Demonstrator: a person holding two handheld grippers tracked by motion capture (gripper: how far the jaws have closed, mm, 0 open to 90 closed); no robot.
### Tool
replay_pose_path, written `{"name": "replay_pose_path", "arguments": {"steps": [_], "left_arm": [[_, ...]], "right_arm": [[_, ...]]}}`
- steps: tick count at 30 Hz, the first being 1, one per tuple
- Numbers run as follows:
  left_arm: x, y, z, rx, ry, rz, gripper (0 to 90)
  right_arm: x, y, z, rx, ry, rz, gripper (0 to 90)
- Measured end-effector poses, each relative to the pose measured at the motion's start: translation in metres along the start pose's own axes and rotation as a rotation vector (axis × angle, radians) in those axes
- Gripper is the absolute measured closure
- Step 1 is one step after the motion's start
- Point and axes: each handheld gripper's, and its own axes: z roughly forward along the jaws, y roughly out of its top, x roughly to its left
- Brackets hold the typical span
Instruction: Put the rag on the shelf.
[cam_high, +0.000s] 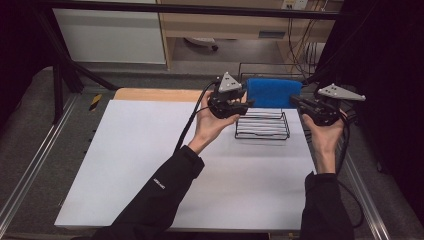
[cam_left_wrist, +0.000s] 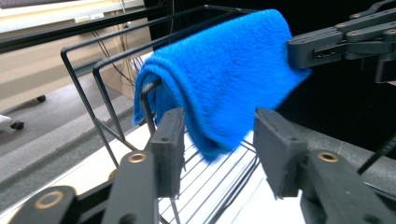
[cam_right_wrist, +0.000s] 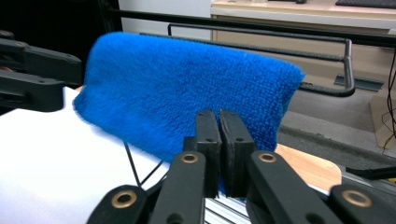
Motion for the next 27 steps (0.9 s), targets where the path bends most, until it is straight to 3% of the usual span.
{"name": "replay_pose_path", "arguments": {"steps": [7, 14, 19, 27], "left_arm": [[0.004, -0.012, -0.008, 0.041, 0.01, -0.002, 38.5], [0.013, -0.028, -0.019, 0.101, 0.033, -0.02, 24.6], [0.02, -0.041, -0.034, 0.128, 0.047, -0.04, 16.0], [0.03, -0.072, -0.074, 0.172, 0.086, -0.05, 8.7]], "right_arm": [[0.006, -0.003, -0.005, -0.025, 0.012, -0.015, 74.4], [0.019, -0.002, -0.01, -0.016, 0.029, -0.014, 47.7], [0.033, -0.005, -0.011, -0.011, 0.049, 0.004, 29.7], [0.053, -0.017, -0.009, -0.002, 0.092, 0.04, 13.4]]}}
